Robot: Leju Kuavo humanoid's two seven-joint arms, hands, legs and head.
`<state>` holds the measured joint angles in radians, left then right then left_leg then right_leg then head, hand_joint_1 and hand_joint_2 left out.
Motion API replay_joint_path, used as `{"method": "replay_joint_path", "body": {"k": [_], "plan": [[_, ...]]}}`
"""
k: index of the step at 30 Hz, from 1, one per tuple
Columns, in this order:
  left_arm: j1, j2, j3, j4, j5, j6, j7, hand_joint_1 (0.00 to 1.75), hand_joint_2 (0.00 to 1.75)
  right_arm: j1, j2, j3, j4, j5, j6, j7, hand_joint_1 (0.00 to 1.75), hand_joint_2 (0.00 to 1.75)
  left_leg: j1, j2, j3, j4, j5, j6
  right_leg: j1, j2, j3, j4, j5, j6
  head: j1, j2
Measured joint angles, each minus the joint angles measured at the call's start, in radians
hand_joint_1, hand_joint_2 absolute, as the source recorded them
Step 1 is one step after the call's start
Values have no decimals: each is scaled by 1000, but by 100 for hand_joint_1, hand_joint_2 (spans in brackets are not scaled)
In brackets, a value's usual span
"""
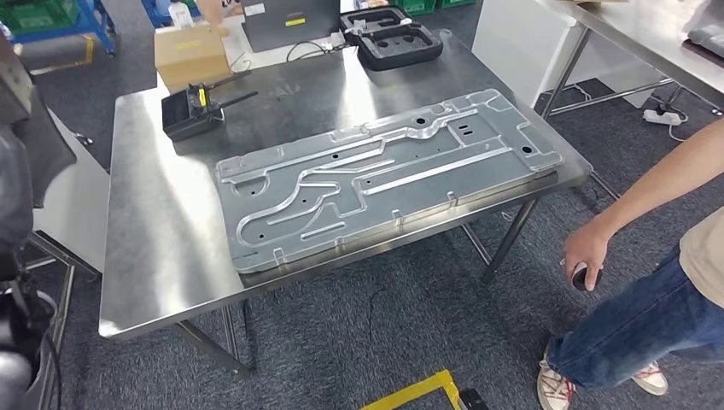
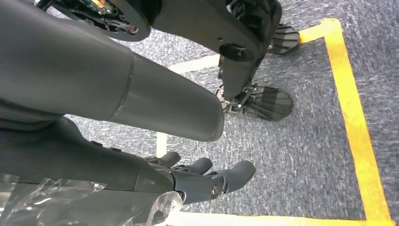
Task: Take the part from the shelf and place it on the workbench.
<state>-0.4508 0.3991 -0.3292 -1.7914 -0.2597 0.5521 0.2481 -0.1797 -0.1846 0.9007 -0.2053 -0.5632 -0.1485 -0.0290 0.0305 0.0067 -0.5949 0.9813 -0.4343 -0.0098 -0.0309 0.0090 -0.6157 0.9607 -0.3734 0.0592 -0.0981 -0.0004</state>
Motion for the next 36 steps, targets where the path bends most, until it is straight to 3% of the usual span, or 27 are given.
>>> {"method": "replay_joint_path", "body": {"k": [2, 4, 6, 8, 9, 10, 11, 13, 14, 16, 19, 23, 30, 36], "plan": [[-4, -1, -6, 12, -79, 7, 39, 175, 175, 0, 0, -1, 0, 4, 0, -1, 0, 0, -8, 2, 5, -3, 15, 22, -1, -1, 8, -4, -8, 15, 0, 0], [-12, -1, -10, 20, -131, 10, 61, 175, 175, 1, 3, -1, 0, 6, 0, 0, 0, 0, -10, -2, 15, -7, 20, 41, -5, -3, 6, 16, -26, 22, 2, 0], [-17, -2, -12, 27, -145, 11, 66, 175, 175, 2, 6, -1, 0, 7, 3, 0, 0, 0, -13, -2, 26, -10, 19, 56, -6, -5, -40, 120, -81, 20, 5, 0], [-17, -4, -16, 36, -152, 11, 70, 175, 175, 3, 9, -1, 0, 7, 5, 0, 0, 0, -22, -2, 32, -10, 12, 67, 0, -5, -116, 268, -137, 16, 6, 0], [-16, -5, -18, 41, -161, 12, 75, 175, 175, 3, 9, -1, 0, 8, 5, 0, 0, 0, -26, -4, 35, -10, 9, 72, 3, -5, -142, 311, -145, 13, 6, 0], [-17, -6, -20, 47, -178, 13, 82, 175, 175, 4, 9, -1, 0, 10, 5, 0, 0, 0, -30, -6, 39, -10, 6, 75, 6, -5, -148, 312, -132, 8, 6, 0], [-18, -6, -22, 54, -202, 11, 92, 175, 175, 4, 10, -1, 0, 13, 5, 1, 0, 0, -33, -9, 45, -10, 2, 77, 9, -5, -132, 272, -102, 2, 6, 0], [-24, -6, -25, 75, -266, -1, 109, 175, 175, 4, 10, -1, 0, 21, 5, 4, 0, 0, -38, -14, 55, -10, -8, 75, 17, -4, -65, 125, -33, -14, 6, 0], [-28, -6, -26, 91, -300, -11, 114, 175, 175, 2, 10, -1, 0, 25, 5, 5, 0, 0, -41, -15, 58, -9, -13, 72, 21, -5, -36, 66, -13, -20, 6, 0], [-38, -6, -31, 132, -357, -27, 111, 175, 175, -4, 15, -1, 0, 33, 5, 8, 0, 0, -47, -16, 61, -9, -20, 68, 25, -6, -14, 18, -6, -23, 6, 0], [-55, -7, -46, 204, -417, -38, 70, 175, 175, -15, 30, -1, -1, 43, 5, 12, 0, 0, -47, -13, 63, -10, -23, 75, 27, -4, -14, 15, -4, -18, 6, 0], [-82, -28, -102, 279, -502, -92, 28, 175, 175, -25, 45, -1, -1, 55, 5, 18, 0, 0, -44, -12, 65, -17, -20, 73, 30, -3, -17, 16, -5, -22, 5, 0], [-146, -148, -268, 418, -591, -169, 46, 175, 175, -48, 71, -1, -2, 72, 4, 28, 0, 0, -42, -12, 65, -19, -18, 61, 32, -2, -17, 16, -3, -29, 5, 0], [-185, -212, -340, 509, -575, -210, 24, 175, 175, -54, 84, 0, -4, 84, 4, 33, 0, 0, -42, -13, 64, -19, -16, 58, 32, -3, -17, 16, -2, -30, 5, 0]]}}
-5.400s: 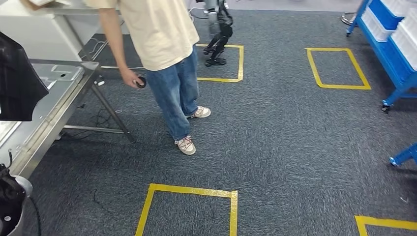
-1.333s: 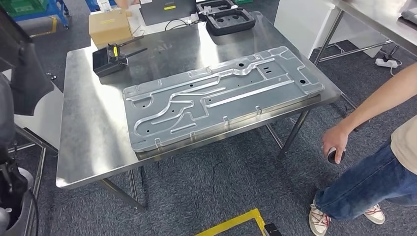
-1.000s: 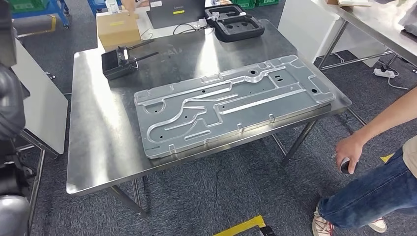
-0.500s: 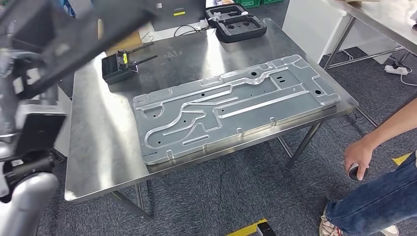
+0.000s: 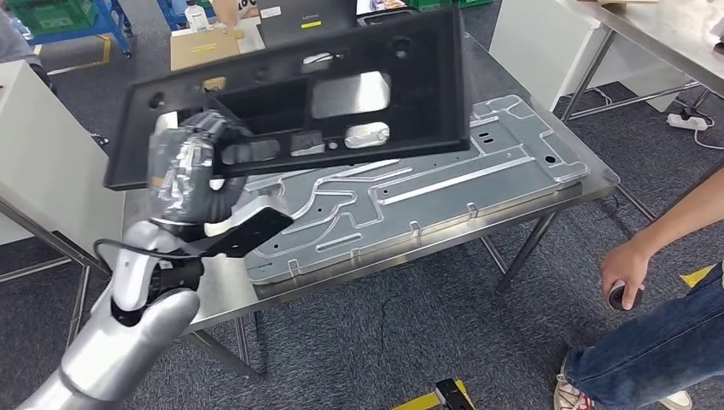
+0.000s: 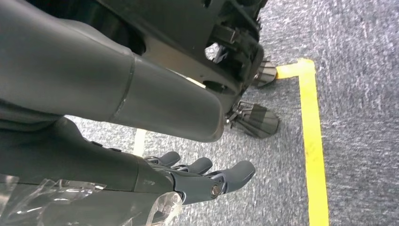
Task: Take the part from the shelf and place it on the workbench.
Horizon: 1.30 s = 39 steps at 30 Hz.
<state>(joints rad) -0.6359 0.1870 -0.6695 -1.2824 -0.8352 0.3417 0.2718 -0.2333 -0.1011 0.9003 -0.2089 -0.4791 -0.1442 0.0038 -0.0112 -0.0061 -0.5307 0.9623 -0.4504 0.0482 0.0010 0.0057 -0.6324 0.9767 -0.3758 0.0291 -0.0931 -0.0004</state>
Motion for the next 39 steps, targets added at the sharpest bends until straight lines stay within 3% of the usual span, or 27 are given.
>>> {"method": "replay_joint_path", "body": {"k": [6, 11, 15, 19, 26, 36, 39], "plan": [[-46, -117, -82, 169, 33, -7, -4, 175, 175, -21, 23, 0, -2, 20, 0, 15, 0, 0, -1, 2, 0, 0, 0, 0, -3, 1, -1, 0, 2, -1, 0, 0], [-91, -200, -97, 319, 121, 117, 39, 175, 175, -27, 46, 0, -2, 27, 0, 25, 0, 0, -1, 1, -1, 0, 0, 0, -3, 1, -1, 0, 2, -1, 0, 0], [-127, -231, -96, 429, 174, 171, 60, 175, 175, -29, 59, 0, -2, 27, 0, 27, 0, 0, -1, 2, -2, 0, 0, 0, -2, 1, -2, 0, 2, -1, 0, 0], [-141, -234, -73, 514, 327, 218, 27, 175, 175, -28, 64, 0, -2, 18, 0, 25, 0, 0, 0, 2, -2, 0, 1, -1, -2, 1, -2, 0, 2, -1, 0, 0], [-144, -201, 52, 587, 670, 349, -167, 175, 175, -15, 65, 0, -2, 8, 0, 23, 0, 0, 2, 1, -3, 0, 1, -1, -1, 1, -2, 1, 2, -2, 0, 0], [-143, -144, 204, 587, 777, 363, -287, 175, 175, 4, 62, 0, -2, 11, 0, 24, 0, 0, 1, 1, -3, 0, 1, -2, -2, 0, -2, 0, 2, -2, 0, 0], [-139, -138, 235, 574, 792, 363, -303, 175, 175, 7, 62, 0, -2, 15, 0, 24, 0, 0, -3, 0, -5, 5, -1, 4, -5, -1, -2, -2, 4, 2, 0, 0]]}}
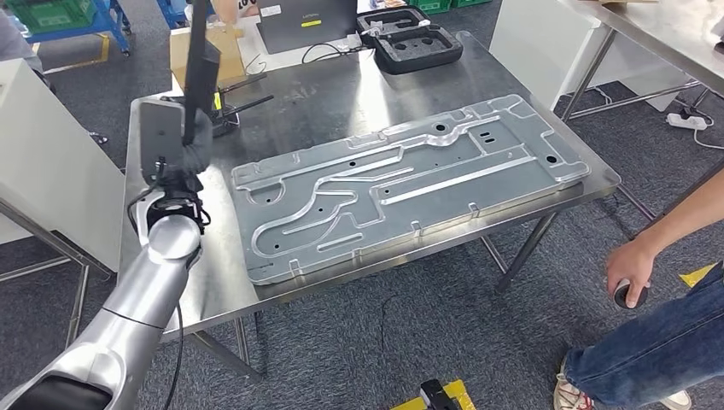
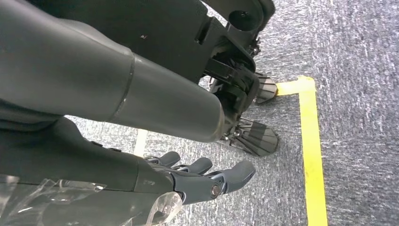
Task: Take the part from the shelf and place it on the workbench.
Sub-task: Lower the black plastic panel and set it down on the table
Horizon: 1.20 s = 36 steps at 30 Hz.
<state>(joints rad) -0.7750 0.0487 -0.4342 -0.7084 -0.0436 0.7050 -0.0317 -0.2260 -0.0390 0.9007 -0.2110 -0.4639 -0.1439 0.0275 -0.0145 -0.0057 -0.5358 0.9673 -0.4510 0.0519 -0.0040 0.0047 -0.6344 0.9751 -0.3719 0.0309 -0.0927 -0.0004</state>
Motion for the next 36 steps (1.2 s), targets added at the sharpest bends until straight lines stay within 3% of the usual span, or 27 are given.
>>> {"method": "replay_joint_path", "body": {"k": [2, 6, 16, 20, 22, 26, 36], "plan": [[4, 4, 11, -8, 17, -1, -4, 175, 175, 1, 0, 0, 0, 1, 0, 0, 0, 0, -2, 0, -1, 0, 1, 4, -1, -1, 0, -1, 1, 3, 0, 0], [11, 5, 18, -16, 63, -29, -4, 175, 175, 0, 0, 0, 0, 2, 0, 0, 0, 0, 1, -1, 0, -7, 5, -8, 3, -1, 0, -2, 1, -6, 0, 0], [16, -4, -12, -16, 117, -147, -19, 175, 175, 1, 0, 0, 0, 2, 0, 0, 0, 0, 0, -1, -1, -5, 6, -7, 2, -1, 0, -6, 4, -1, 0, 0], [16, -14, -39, -16, 120, -163, -20, 0, 175, 1, 1, 0, 0, 2, 0, 0, 0, 0, 1, -1, -3, -6, 5, -6, 0, 0, -1, -6, 4, -1, 0, 0], [17, -18, -50, -16, 125, -163, -22, 0, 175, 1, 2, 0, 0, 2, 0, -1, 0, 0, 1, -1, -3, -6, 5, -7, 1, 0, -2, -6, 4, -1, 0, 0], [17, -27, -71, -16, 136, -161, -25, 0, 0, 2, 3, 0, 0, 2, 0, -2, 0, 0, 1, -1, -3, -6, 5, -7, 2, 0, -2, -6, 4, -2, 0, 0], [16, -35, -102, -14, 166, -132, -11, 0, 0, 8, 11, 0, 0, 1, 0, -5, 0, 0, 4, -1, -3, -6, 5, -7, 4, 0, -2, -6, 4, -2, 0, 0]]}}
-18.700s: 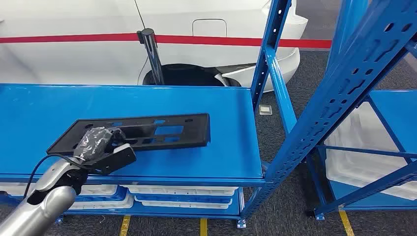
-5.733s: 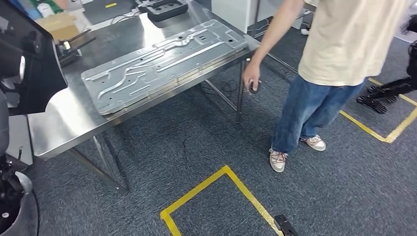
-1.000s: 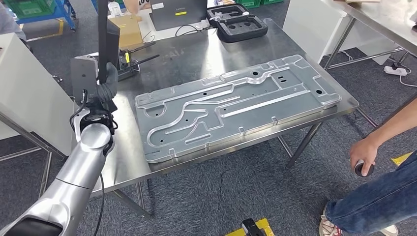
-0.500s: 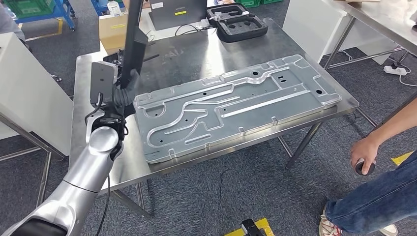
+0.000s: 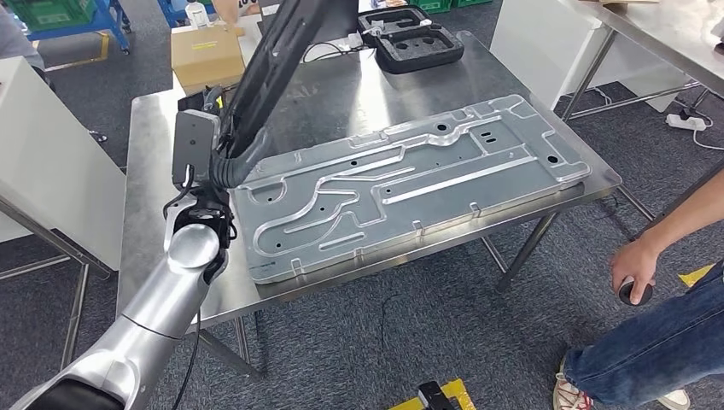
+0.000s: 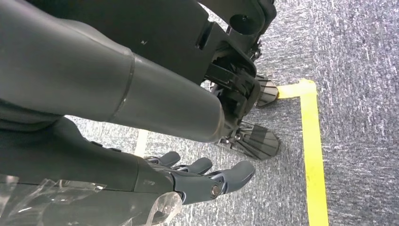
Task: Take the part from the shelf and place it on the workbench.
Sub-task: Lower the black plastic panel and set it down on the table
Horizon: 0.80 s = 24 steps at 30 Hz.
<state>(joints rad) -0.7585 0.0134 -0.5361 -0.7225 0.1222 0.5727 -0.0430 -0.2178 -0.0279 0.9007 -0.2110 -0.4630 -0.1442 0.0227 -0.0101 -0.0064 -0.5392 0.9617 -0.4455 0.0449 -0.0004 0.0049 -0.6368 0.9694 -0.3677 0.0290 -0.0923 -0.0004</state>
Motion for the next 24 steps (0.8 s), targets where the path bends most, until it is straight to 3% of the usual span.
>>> {"method": "replay_joint_path", "body": {"k": [24], "plan": [[-1, 30, -39, 14, -38, 85, 14, 0, 0, 14, 16, 0, 0, -1, 0, -6, 0, 0, 0, 0, -1, 0, 0, 0, 0, 0, 0, 0, 0, 0, 0, 0]]}}
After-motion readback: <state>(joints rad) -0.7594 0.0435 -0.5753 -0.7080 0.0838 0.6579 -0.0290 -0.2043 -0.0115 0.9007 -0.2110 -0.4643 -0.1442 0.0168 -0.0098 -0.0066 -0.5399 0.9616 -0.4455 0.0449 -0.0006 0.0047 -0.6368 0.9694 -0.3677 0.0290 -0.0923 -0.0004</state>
